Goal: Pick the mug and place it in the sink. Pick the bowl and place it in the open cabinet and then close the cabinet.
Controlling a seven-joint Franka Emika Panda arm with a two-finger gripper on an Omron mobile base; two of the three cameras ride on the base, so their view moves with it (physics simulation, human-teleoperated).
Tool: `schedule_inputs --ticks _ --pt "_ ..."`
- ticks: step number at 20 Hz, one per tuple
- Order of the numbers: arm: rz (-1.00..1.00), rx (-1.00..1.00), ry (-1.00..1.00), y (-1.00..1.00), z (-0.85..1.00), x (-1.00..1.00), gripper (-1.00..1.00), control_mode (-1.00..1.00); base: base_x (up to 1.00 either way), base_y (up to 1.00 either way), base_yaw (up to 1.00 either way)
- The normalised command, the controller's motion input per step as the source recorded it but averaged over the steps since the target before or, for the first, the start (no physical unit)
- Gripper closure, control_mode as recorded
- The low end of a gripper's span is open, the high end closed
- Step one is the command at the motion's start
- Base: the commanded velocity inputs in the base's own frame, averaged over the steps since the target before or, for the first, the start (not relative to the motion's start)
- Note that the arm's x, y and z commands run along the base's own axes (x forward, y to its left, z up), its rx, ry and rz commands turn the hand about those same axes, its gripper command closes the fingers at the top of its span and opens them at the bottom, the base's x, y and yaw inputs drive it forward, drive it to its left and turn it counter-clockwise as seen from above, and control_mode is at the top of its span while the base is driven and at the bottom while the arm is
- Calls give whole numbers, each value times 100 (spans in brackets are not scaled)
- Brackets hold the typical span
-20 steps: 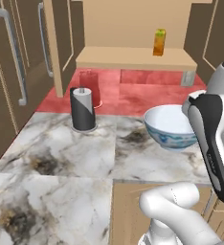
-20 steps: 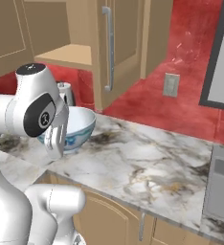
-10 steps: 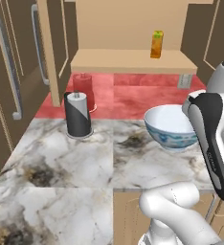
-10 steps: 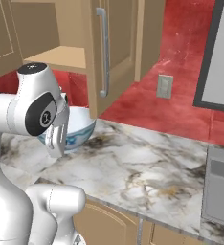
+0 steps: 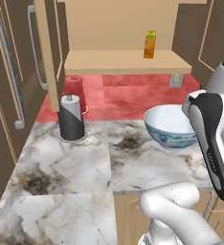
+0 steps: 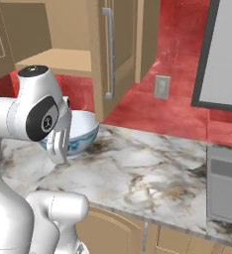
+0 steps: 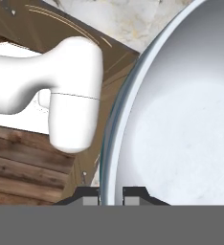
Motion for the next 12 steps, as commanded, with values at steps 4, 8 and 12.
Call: schedule_inputs --ticks 4,8,12 --pt "0 0 0 0 0 0 100 100 49 100 -16" --pt "0 0 0 0 0 0 100 100 51 100 0" --pt "0 0 0 0 0 0 100 100 49 100 0"
